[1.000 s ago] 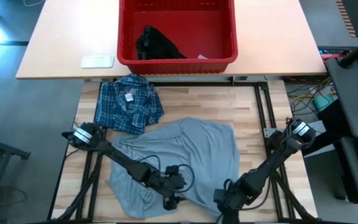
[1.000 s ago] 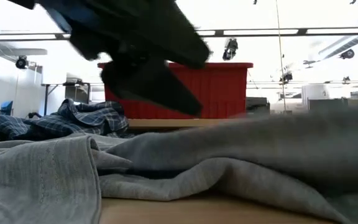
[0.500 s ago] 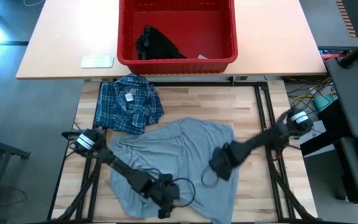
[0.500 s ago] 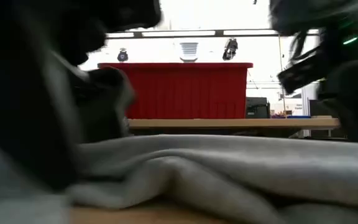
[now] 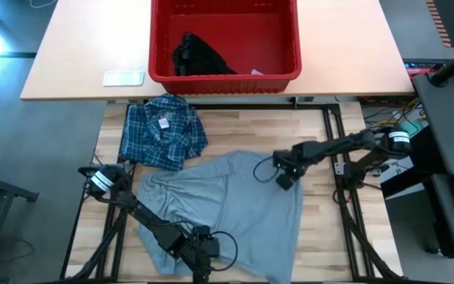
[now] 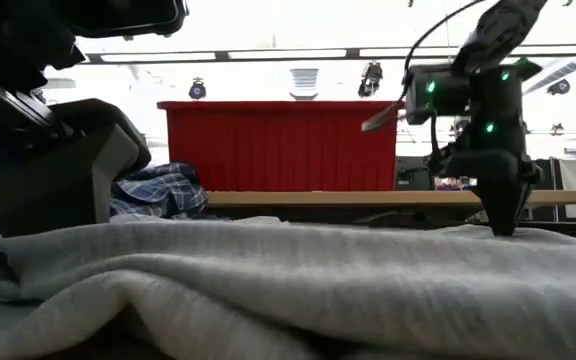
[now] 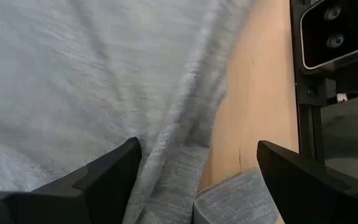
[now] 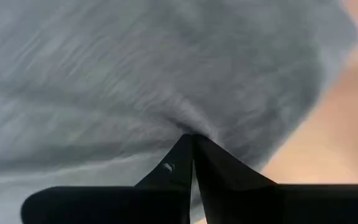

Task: Fold Laundry from Bin
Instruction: Fold the gray shirt

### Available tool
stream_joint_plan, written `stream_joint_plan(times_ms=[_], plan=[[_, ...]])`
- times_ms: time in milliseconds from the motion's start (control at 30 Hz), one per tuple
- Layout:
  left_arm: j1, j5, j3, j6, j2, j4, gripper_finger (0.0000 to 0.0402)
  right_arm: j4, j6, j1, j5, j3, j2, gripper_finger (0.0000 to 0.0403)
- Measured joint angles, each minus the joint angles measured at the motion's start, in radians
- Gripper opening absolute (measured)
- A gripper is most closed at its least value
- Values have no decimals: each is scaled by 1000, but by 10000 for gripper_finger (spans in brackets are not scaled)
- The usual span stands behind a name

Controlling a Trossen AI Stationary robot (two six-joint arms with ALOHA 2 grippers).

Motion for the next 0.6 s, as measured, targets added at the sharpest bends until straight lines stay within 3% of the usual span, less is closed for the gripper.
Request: stream_joint_plan(times_ms=[267, 467, 600], plan=[[34, -14, 68, 66, -30, -55, 310, -211, -144, -235, 358, 52, -2, 9], [34, -42, 67, 93, -117, -192, 311, -325, -232, -186, 364, 140, -106, 14], [36, -65, 30, 69, -172, -256, 311, -367, -187, -93, 292, 148, -185, 53]])
